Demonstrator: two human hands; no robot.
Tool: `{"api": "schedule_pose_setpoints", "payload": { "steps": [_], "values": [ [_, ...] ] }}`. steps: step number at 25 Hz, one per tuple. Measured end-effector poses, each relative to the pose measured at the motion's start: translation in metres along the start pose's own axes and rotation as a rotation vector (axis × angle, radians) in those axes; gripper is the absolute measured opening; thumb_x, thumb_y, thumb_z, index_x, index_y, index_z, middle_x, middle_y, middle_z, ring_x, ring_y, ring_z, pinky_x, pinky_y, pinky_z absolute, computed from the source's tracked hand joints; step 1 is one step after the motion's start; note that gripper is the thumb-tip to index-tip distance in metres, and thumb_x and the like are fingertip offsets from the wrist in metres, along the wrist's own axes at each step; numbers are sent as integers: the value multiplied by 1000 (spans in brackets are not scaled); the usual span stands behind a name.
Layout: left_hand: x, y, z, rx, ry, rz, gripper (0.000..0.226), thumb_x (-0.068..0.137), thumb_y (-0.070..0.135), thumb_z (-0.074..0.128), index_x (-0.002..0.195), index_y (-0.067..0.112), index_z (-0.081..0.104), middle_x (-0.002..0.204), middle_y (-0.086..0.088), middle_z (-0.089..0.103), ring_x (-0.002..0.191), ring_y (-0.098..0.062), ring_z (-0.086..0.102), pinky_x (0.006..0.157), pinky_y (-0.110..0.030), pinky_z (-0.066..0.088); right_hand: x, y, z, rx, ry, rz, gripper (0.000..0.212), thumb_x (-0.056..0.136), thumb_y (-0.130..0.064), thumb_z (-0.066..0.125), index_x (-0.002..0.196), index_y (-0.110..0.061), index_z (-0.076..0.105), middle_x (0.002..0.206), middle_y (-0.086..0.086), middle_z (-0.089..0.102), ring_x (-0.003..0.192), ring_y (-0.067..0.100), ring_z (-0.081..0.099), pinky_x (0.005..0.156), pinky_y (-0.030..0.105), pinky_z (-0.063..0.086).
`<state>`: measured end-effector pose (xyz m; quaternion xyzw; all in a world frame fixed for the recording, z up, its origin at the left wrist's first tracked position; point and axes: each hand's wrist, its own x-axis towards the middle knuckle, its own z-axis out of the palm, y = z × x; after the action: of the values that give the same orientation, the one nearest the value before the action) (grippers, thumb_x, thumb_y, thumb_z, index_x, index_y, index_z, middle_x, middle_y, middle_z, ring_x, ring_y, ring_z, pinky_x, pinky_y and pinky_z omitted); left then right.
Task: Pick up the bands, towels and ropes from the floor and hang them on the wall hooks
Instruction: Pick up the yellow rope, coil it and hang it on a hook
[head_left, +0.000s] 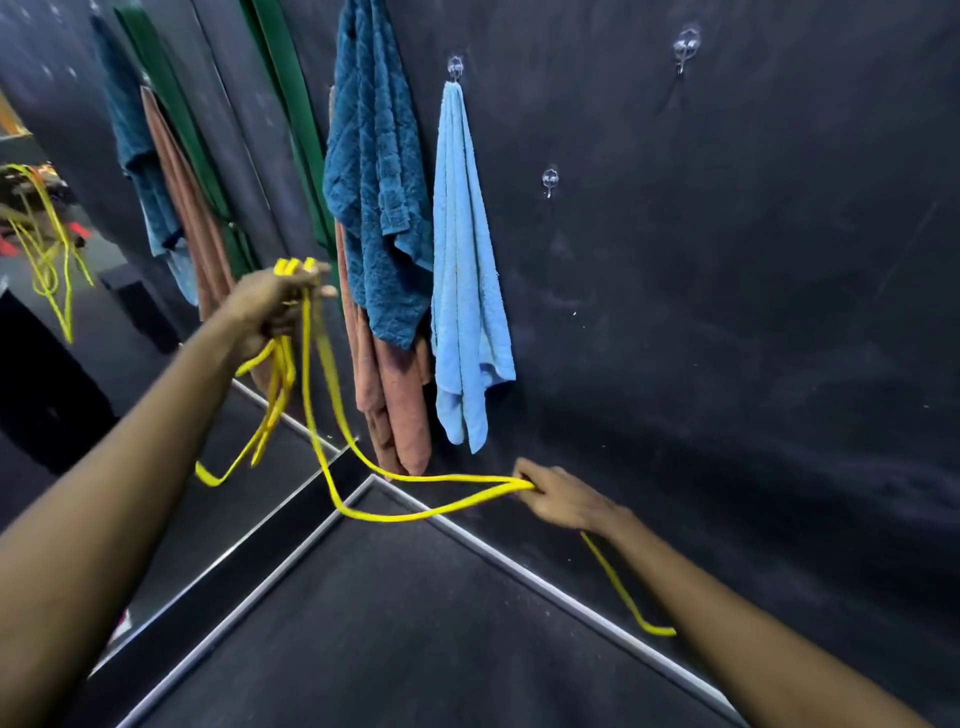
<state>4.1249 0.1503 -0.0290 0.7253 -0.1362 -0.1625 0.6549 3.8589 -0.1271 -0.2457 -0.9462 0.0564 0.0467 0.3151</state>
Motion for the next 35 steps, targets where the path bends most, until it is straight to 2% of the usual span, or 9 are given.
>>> {"api": "schedule_pose_setpoints", "payload": {
  "steps": [8,13,15,18,21,24,27,33,35],
  "values": [
    [-28,-86,86,155,-311,-156,28,94,32,59,117,17,67,115,-11,69,31,-4,19,38,-11,10,59,-75,-47,89,99,-165,16,90,-22,52,87,-19,68,87,-2,47,83,10,52,85,40,47],
    [-49,-98,125,87,-417,-148,14,94,32,62,88,21,68,62,-4,54,30,-5,19,36,-14,11,63,-88,-71,217,152,-151,21,90,-30,50,95,-20,68,95,11,62,92,24,60,88,41,47],
    [-53,-93,132,57,-447,-122,15,96,31,59,88,19,63,60,2,62,30,-4,21,36,-16,9,61,-87,-76,227,179,-145,20,91,-34,50,96,-23,66,93,5,69,91,22,65,87,43,51],
    [-51,-88,135,108,-505,-96,30,88,41,67,96,12,66,82,-8,69,33,-6,21,40,-19,7,57,-81,-79,395,260,-111,10,87,-31,63,94,-30,56,85,-5,66,68,10,59,67,36,47],
    [-53,-79,140,155,-457,-48,35,80,45,74,89,12,65,70,-8,54,35,-8,22,41,-19,8,55,-72,-84,577,306,-138,22,85,-24,74,92,-23,54,83,0,57,64,8,52,57,29,43],
    [-59,-63,143,149,-509,-54,28,88,39,67,73,16,64,55,3,54,31,-6,22,42,-23,6,49,-71,-90,722,285,-169,31,81,-28,79,104,-20,60,92,7,59,72,11,58,61,25,48],
    [-63,-52,138,208,-582,-37,28,90,34,65,71,14,62,57,-1,54,31,-7,23,39,-20,7,40,-70,-96,629,200,-197,27,87,-27,75,112,-20,67,93,-8,62,75,-3,57,64,12,44],
    [-68,-37,137,300,-290,133,21,87,29,72,76,11,71,40,4,41,30,-7,24,32,-16,19,32,-64,-99,792,121,-222,28,95,-30,65,112,-9,72,96,6,70,95,13,63,78,26,51],
    [-67,-40,138,366,-291,201,28,86,31,73,81,3,73,50,-4,51,34,-6,33,36,-15,27,32,-63,-99,783,131,-243,29,93,-33,66,107,-7,72,97,9,69,95,16,61,85,28,48]
  ]
}}
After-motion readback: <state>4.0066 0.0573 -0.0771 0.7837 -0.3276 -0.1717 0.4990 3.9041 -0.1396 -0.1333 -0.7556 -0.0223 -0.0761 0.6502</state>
